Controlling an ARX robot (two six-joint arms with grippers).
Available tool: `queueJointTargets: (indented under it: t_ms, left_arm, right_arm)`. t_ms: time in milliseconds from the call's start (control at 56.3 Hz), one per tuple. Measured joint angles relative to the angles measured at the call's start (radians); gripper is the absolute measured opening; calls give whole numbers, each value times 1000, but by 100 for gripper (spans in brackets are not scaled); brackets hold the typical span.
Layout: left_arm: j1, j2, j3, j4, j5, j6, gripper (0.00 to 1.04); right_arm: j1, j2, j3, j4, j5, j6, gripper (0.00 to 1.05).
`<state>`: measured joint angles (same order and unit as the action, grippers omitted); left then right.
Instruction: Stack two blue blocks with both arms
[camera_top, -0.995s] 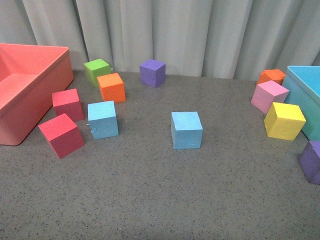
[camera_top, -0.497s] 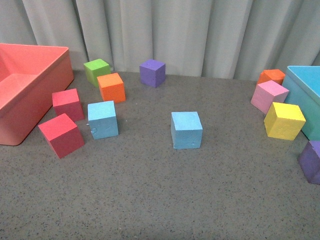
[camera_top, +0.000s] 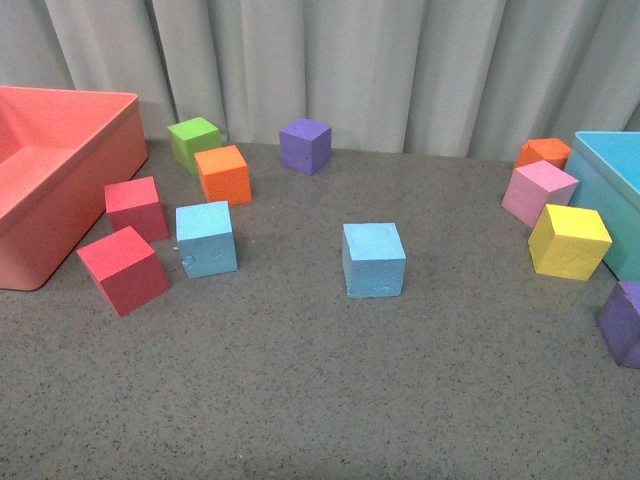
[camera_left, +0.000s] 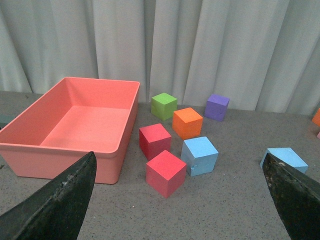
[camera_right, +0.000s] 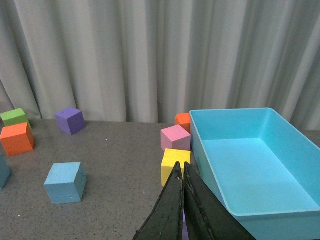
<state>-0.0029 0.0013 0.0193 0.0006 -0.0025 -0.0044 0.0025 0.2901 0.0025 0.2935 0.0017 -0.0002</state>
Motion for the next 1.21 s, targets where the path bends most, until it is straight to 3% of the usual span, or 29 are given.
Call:
queueJointTargets:
  t_ms: [426,533,551,799,888,959,1013,1102,1208]
  left_arm:
    - [0,0,0,0,0,0,98]
    - [0,0,0,0,0,0,98]
    - [0,0,0,0,0,0,98]
    - [0,0,0,0,0,0,98]
    - [-34,89,53,-147,-116,-49,98]
    - [-45,226,71,-158,-150,-83,98]
    - [-51,307,76,-114,-156,-97,98]
    - [-61,499,114,35,-159,-126,98]
    - [-99,902,268,280,-148,-161,98]
  right_arm:
    - [0,-126,0,-127,0,0,1]
    - [0,-259,0,-285,-3,0,1]
    - [0,-286,0,-292,-3,0,22]
    - [0,-286,0,-292,-3,0,65]
    - [0,-286,0,-292,-3,0,81]
    - [0,-286,0,-292,-3,0,93]
    - [0,-286,0,-292,-3,1,97]
    - [0,-286,0,-292,-3,0,94]
    - [0,-286,0,-292,-3,0,95]
